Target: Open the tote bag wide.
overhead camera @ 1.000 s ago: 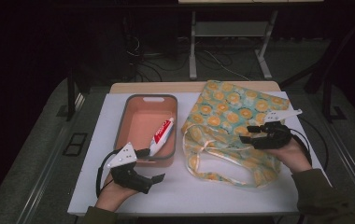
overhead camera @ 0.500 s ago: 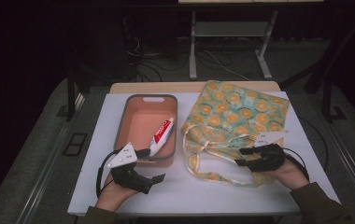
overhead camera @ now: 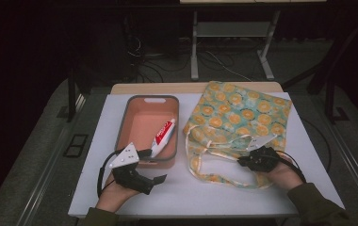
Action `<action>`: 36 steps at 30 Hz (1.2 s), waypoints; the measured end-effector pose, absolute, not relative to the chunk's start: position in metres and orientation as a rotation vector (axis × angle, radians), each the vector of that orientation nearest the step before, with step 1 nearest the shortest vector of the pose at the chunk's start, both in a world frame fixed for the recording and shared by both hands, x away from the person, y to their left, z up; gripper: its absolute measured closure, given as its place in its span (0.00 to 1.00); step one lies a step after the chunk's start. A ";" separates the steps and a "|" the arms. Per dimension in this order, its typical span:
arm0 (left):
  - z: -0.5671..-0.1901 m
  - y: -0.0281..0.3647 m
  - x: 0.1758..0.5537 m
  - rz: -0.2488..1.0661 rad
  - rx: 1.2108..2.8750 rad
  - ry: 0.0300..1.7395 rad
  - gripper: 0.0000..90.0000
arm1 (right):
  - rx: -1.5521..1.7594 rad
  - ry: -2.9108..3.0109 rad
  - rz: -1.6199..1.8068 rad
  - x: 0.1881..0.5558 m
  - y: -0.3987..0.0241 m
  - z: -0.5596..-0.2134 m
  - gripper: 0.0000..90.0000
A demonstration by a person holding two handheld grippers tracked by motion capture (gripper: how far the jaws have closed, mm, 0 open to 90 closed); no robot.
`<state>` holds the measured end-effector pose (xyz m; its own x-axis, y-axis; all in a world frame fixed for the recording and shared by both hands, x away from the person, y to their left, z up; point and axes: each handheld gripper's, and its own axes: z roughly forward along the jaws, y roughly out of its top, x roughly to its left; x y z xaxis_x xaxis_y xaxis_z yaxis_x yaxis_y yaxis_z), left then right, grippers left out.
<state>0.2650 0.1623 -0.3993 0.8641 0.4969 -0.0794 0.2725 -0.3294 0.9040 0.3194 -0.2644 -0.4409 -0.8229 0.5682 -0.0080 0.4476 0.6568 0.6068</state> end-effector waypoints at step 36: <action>-0.399 0.164 0.269 0.250 1.898 0.567 0.00 | 0.629 2.748 1.172 0.276 -0.220 -0.411 0.58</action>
<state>0.2689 0.1638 -0.3988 0.8639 0.4954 -0.0908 0.2678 -0.2991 0.9159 0.2762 -0.2196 -0.4114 -0.9113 0.4043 0.0779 0.3361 0.6213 0.7079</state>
